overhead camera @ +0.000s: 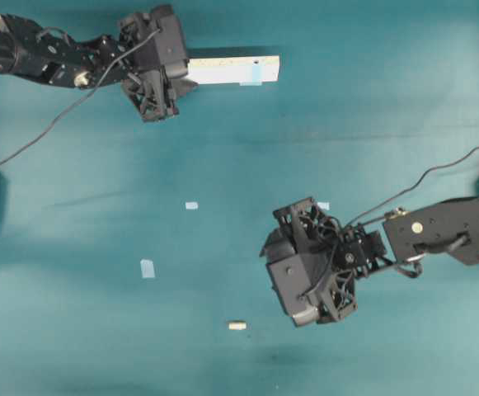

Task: Move the wooden board into place and insert the rod into its hole.
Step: 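Close the left gripper on the white board's edge, then drag the white board with the left gripper toward the table center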

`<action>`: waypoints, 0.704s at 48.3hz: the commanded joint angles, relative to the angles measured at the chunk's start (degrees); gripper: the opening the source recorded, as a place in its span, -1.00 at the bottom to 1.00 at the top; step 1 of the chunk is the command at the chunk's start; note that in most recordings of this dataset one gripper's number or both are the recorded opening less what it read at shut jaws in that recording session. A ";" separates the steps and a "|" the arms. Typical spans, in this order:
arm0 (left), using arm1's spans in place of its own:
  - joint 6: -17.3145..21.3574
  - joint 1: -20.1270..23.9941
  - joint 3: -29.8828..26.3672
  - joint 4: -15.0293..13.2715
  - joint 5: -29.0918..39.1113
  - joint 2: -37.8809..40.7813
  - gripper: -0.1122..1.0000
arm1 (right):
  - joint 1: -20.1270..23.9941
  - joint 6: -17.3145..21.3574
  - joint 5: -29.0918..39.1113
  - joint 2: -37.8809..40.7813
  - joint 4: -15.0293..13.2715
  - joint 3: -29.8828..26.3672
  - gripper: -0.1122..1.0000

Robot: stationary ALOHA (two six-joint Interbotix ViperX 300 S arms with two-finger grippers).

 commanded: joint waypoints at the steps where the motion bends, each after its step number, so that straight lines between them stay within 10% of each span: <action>1: 0.26 0.00 -0.26 0.09 0.70 -1.14 -0.06 | 0.09 -0.09 -0.18 -0.70 -0.18 -0.97 0.54; 6: 0.09 -0.35 -0.53 0.09 0.70 -2.20 -0.42 | 0.09 -0.09 -0.09 -0.79 -0.18 -0.79 0.54; 34: -9.40 -4.31 -0.97 -0.26 2.99 -12.74 -0.41 | 0.09 -0.09 0.53 -0.79 -0.18 -0.88 0.53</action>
